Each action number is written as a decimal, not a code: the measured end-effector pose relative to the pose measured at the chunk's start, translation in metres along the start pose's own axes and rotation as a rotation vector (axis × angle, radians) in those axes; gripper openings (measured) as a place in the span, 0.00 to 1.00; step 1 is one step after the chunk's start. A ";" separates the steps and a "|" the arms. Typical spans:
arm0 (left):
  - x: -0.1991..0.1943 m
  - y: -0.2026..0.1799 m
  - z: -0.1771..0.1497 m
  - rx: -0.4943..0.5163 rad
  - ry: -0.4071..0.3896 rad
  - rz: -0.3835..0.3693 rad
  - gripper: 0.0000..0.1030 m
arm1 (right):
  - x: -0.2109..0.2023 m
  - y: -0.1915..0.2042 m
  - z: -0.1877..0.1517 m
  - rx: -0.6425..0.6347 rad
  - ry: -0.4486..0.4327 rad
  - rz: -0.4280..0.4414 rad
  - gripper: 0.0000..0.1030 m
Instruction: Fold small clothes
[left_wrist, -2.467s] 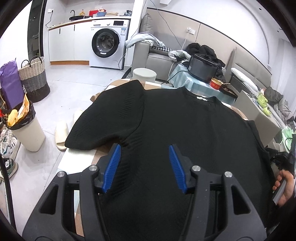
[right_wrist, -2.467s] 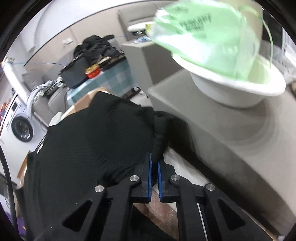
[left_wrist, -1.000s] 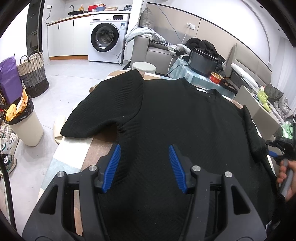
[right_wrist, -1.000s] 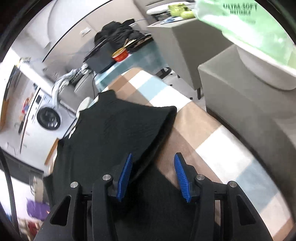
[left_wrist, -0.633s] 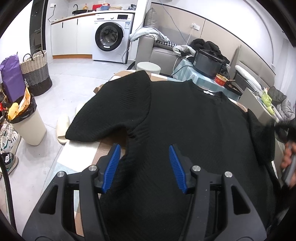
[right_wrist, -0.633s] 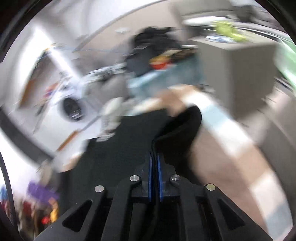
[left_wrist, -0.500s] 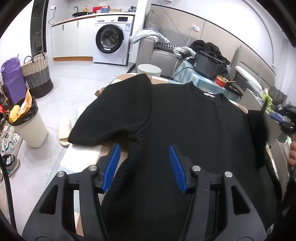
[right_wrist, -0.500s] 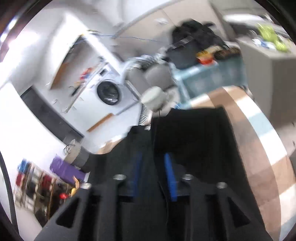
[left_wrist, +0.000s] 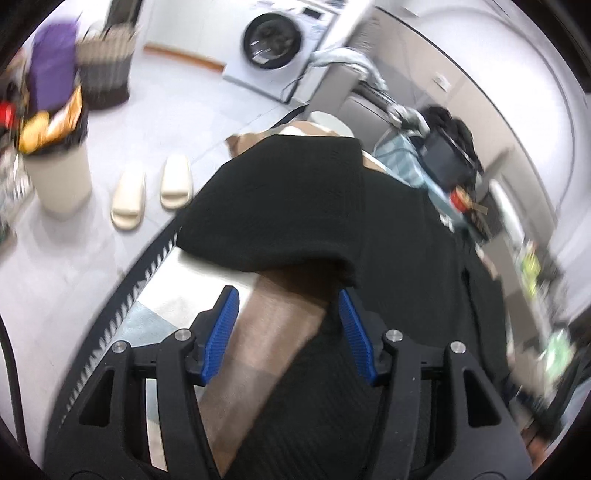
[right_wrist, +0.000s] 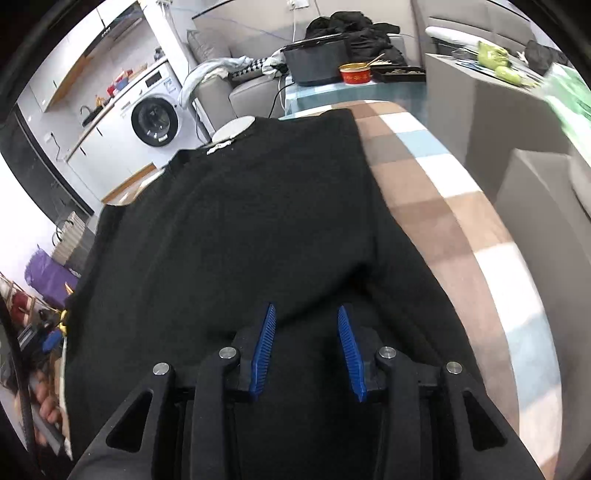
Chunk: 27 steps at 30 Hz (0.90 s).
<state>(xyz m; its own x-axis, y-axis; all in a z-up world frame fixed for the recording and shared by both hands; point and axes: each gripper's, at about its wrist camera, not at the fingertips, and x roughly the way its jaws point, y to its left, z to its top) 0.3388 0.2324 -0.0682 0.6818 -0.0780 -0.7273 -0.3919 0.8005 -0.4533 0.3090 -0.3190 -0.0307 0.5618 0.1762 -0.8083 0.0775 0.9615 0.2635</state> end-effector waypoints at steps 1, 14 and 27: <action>0.003 0.009 0.005 -0.044 0.008 -0.018 0.52 | -0.007 -0.003 -0.004 0.014 -0.010 0.016 0.36; 0.045 0.058 0.053 -0.130 -0.033 0.122 0.51 | -0.044 -0.004 -0.009 0.029 -0.073 0.049 0.37; 0.028 -0.005 0.072 0.063 -0.231 0.184 0.04 | -0.037 -0.010 -0.014 0.062 -0.062 0.065 0.37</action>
<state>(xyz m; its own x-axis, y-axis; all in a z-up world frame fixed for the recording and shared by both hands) 0.4044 0.2691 -0.0491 0.7285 0.2030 -0.6543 -0.4875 0.8246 -0.2870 0.2761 -0.3323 -0.0113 0.6170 0.2221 -0.7549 0.0893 0.9334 0.3476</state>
